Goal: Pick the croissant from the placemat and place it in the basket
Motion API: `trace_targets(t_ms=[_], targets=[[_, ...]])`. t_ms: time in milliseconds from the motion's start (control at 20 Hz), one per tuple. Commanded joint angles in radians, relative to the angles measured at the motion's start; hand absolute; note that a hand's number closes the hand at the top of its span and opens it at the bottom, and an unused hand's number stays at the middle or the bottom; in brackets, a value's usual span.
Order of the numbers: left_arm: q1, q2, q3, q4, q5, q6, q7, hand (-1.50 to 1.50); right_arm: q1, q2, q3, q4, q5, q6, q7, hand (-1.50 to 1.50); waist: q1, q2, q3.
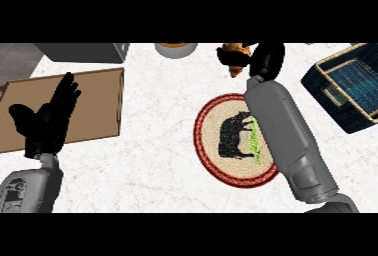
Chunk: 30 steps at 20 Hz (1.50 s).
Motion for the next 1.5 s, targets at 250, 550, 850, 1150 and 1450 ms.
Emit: trace_targets(t_ms=[250, 550, 850, 1150, 1450], targets=[[0.024, -0.02, 0.001, 0.023, -0.008, 0.013, -0.032, 0.0, -0.237, -0.133, -0.066, 0.076, 0.061, -0.045, 0.195, 1.5, -0.02, 0.001, 0.0], [0.008, -0.014, -0.029, -0.081, -0.018, 0.012, 0.061, 0.0, -0.344, -0.232, -0.116, 0.242, 0.075, -0.071, 0.184, 1.5, 0.0, 0.005, 0.001], [0.044, -0.011, -0.014, -0.071, 0.008, -0.015, 0.025, 0.0, -0.415, -0.347, -0.133, 0.387, 0.124, -0.077, 0.201, 1.5, 0.016, 0.012, 0.0], [0.019, -0.024, -0.022, -0.041, -0.012, 0.003, 0.011, 0.0, -0.428, -0.457, -0.132, 0.486, 0.143, 0.016, 0.181, 1.5, 0.019, 0.015, 0.001], [-0.003, -0.012, 0.004, 0.05, -0.004, -0.012, -0.069, 0.0, -0.386, -0.489, -0.142, 0.555, 0.146, 0.024, 0.17, 1.5, 0.019, 0.022, 0.001]])
